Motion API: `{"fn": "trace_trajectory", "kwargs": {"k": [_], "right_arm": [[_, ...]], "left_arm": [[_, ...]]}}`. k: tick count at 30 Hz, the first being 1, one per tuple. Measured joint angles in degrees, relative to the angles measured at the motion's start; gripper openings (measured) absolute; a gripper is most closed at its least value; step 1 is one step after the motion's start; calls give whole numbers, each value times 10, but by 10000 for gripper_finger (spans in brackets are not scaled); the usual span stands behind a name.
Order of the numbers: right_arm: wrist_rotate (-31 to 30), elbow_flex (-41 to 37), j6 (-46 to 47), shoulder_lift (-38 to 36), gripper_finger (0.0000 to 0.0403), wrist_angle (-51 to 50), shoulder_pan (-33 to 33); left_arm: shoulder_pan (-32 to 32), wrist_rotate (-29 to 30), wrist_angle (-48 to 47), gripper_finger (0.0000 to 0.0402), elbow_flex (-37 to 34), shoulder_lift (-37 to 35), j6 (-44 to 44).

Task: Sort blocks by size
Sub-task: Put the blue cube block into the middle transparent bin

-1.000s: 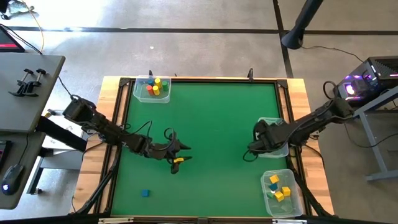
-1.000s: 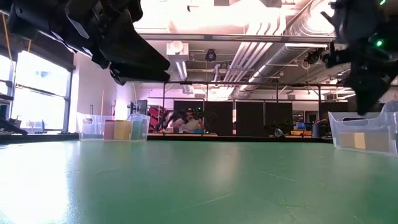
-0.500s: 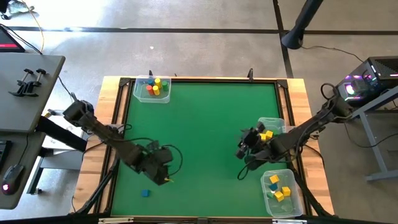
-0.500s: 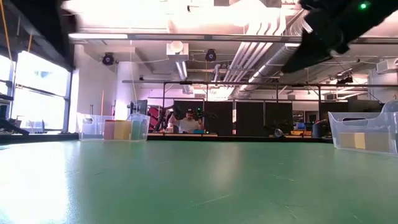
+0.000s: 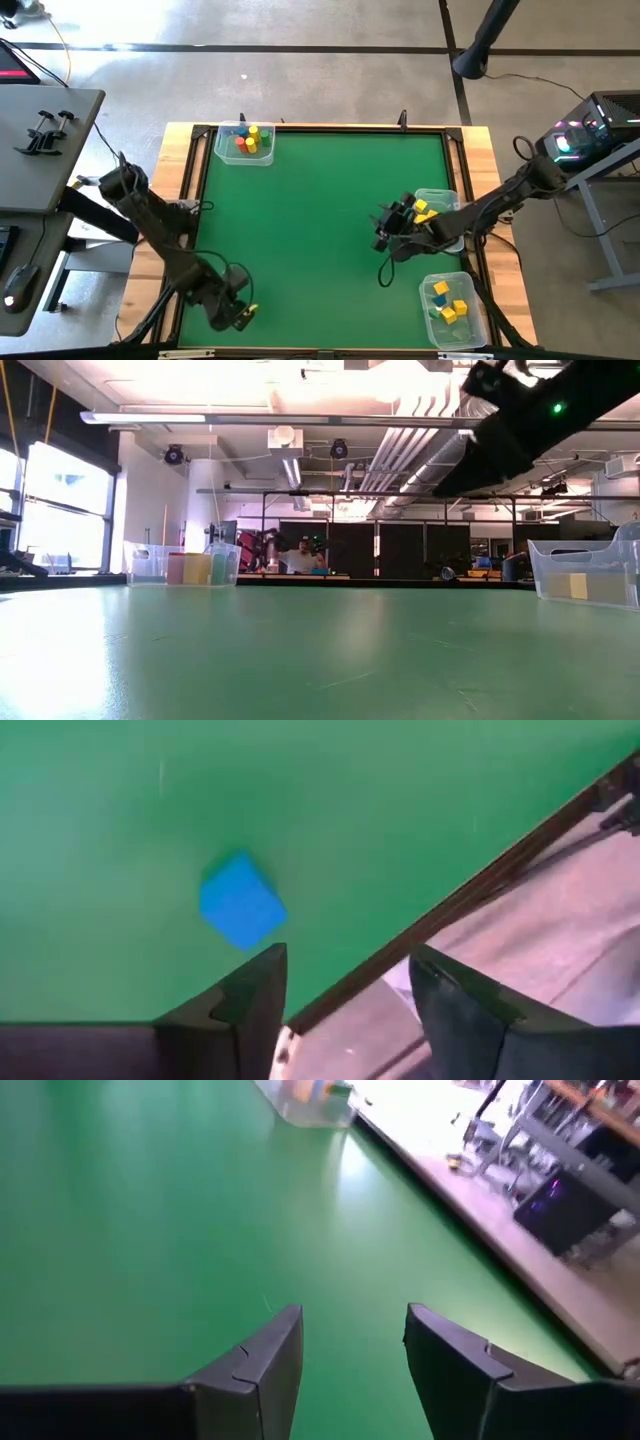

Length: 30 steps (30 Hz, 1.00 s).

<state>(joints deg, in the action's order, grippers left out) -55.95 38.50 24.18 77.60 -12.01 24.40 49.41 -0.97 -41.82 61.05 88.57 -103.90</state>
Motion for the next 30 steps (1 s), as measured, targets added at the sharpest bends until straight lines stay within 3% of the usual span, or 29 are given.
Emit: {"fn": "trace_trajectory", "kwargs": {"k": [9, 19, 24, 30], "right_arm": [[17, -21, 0, 0, 168, 24, -13], [34, -39, -2, 0, 168, 61, -13], [37, -39, -2, 0, 168, 63, -13], [41, -39, 2, 0, 168, 64, -12]], "left_arm": [[11, -7, -24, 244, -3, 47, -139], [-13, -73, -14, 252, -3, 108, -156], [-24, -70, -14, 233, -3, 111, -133], [-32, -81, -14, 171, -3, 112, -102]]}}
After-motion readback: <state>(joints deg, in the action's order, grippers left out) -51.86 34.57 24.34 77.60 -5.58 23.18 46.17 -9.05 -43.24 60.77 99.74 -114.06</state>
